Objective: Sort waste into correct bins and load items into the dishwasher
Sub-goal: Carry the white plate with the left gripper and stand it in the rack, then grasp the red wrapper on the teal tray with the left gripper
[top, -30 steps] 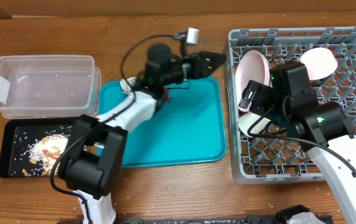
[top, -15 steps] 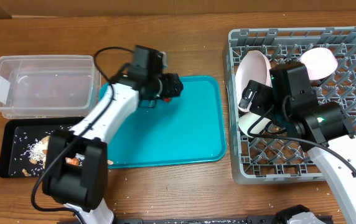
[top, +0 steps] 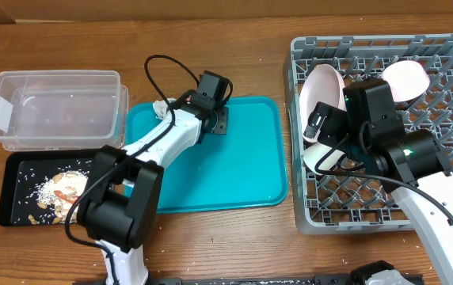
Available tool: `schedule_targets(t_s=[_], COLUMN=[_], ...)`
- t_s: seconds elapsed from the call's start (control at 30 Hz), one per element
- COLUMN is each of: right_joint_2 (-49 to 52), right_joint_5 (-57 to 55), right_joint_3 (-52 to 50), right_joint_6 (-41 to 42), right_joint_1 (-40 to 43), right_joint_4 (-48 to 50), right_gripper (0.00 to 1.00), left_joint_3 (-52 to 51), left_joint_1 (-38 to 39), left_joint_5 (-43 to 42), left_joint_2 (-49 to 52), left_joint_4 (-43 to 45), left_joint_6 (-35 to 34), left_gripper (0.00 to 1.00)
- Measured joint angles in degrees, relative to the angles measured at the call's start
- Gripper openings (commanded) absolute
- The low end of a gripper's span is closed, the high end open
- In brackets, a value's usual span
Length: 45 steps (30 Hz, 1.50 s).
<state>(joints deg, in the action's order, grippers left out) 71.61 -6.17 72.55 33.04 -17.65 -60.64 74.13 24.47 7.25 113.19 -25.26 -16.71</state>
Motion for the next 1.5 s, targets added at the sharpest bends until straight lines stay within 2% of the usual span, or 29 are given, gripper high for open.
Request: schedule_targets(t_s=[0.07,0.23,0.43,0.63,0.77,0.9,1.0,1.03,1.07,1.1,1.27,1.33,1.43,1.5], right_joint_2=[0.0,0.0,0.0,0.0,0.0,0.0,0.0,0.0,0.0,0.0,0.0,0.0,0.0,0.0], right_joint_5=[0.0,0.0,0.0,0.0,0.0,0.0,0.0,0.0,0.0,0.0,0.0,0.0,0.0,0.0], right_joint_3=[0.0,0.0,0.0,0.0,0.0,0.0,0.0,0.0,0.0,0.0,0.0,0.0,0.0,0.0], right_joint_6=[0.0,0.0,0.0,0.0,0.0,0.0,0.0,0.0,0.0,0.0,0.0,0.0,0.0,0.0], right_joint_1=[0.0,0.0,0.0,0.0,0.0,0.0,0.0,0.0,0.0,0.0,0.0,0.0,0.0,0.0], right_joint_4=[0.0,0.0,0.0,0.0,0.0,0.0,0.0,0.0,0.0,0.0,0.0,0.0,0.0,0.0], right_gripper=[1.0,1.0,1.0,1.0,1.0,1.0,1.0,1.0,1.0,1.0,1.0,1.0,1.0,1.0], left_joint_3=[0.0,0.9,7.8,17.1,19.3,19.3,19.3,19.3,19.3,19.3,19.3,19.3,19.2,19.1], left_joint_1=[-0.1,-0.1,-0.1,-1.4,-7.2,-18.4,-26.0,-28.0,-29.1,-30.2,-30.4,-28.8,-24.3,-20.3], left_joint_5=[0.4,-1.9,-6.3,-0.1,5.6,8.0,6.8,6.0,5.4,4.7,-0.5,-3.9,-5.0,-3.9], left_joint_2=[0.6,0.7,-1.7,-11.6,-17.0,-17.5,-16.5,-16.3,-16.2,-16.2,-16.3,-16.3,-16.1,-15.5], left_joint_4=[0.0,-2.0,-14.8,-28.3,-32.7,-33.9,-33.9,-33.9,-33.9,-33.9,-31.8,-31.2,-30.6,-29.2], left_joint_6=[0.0,0.0,-1.2,-1.7,-1.8,-2.6,-3.0,-3.0,-3.4,-3.5,-3.2,-2.1,-1.4,-0.9], left_gripper=[0.04,0.04,0.04,0.04,0.04,0.04,0.14,0.23,0.4,0.45,0.63,0.66,0.76,0.76])
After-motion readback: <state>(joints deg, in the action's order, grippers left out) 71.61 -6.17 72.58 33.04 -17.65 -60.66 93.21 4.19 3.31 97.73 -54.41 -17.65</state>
